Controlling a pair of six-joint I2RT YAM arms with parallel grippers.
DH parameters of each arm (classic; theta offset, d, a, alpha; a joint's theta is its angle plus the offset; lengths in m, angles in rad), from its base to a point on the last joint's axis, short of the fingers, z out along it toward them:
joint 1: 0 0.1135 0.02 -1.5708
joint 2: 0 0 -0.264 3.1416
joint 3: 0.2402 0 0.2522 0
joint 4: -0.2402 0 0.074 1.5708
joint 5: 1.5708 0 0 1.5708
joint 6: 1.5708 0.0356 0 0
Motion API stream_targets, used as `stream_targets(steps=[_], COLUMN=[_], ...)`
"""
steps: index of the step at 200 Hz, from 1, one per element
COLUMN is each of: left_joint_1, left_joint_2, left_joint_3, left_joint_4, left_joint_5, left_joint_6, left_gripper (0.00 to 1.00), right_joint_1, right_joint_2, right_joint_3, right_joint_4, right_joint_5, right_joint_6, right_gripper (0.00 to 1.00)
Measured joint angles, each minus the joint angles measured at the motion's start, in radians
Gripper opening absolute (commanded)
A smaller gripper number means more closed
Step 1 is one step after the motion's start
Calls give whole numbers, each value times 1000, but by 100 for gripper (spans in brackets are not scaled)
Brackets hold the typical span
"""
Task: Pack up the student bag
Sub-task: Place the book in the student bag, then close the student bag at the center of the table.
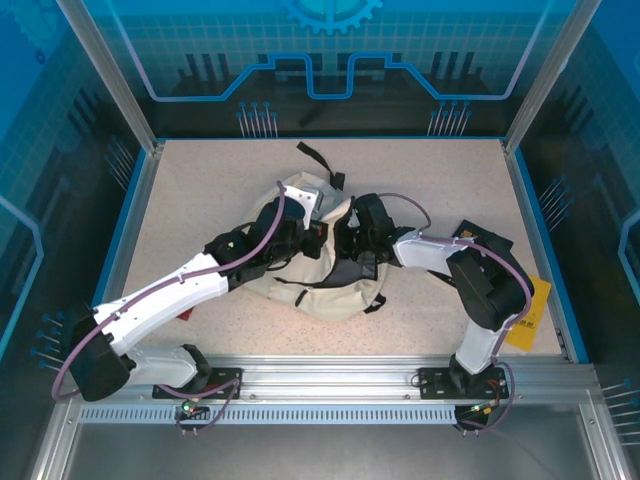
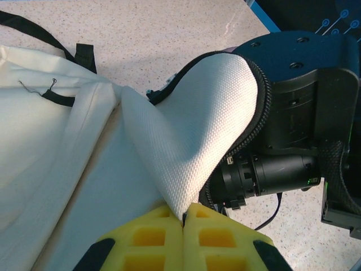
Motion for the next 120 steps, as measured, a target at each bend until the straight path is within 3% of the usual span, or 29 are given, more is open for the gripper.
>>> stream_targets(steps=[33,76,86,107,120], left_joint_1=[11,23,27,34,34], left_joint_2=[-11,-12,-12,-14,-24], left_joint_3=[-23,-60,-66,-72,-73], left_joint_4=[14,35,36,32,22], left_joint_5=[1,20,32,57,62], left_joint_6=[-5,-25,-28,-49,-84], left_gripper=[0,0,10,57,71], right_joint_1=[-25,-100,-119,-177,-227], right_joint_2=[-68,-320,-380,-500,-563], right_joint_3=[-45,-160,-178,-210,-229], right_joint_4=[-50,-203,-258,-379,-455], right_joint_5=[27,83,102,147,178], right_joint_6=[-15,-58,-74,-115,-137], right_gripper=[59,58,57,56,57])
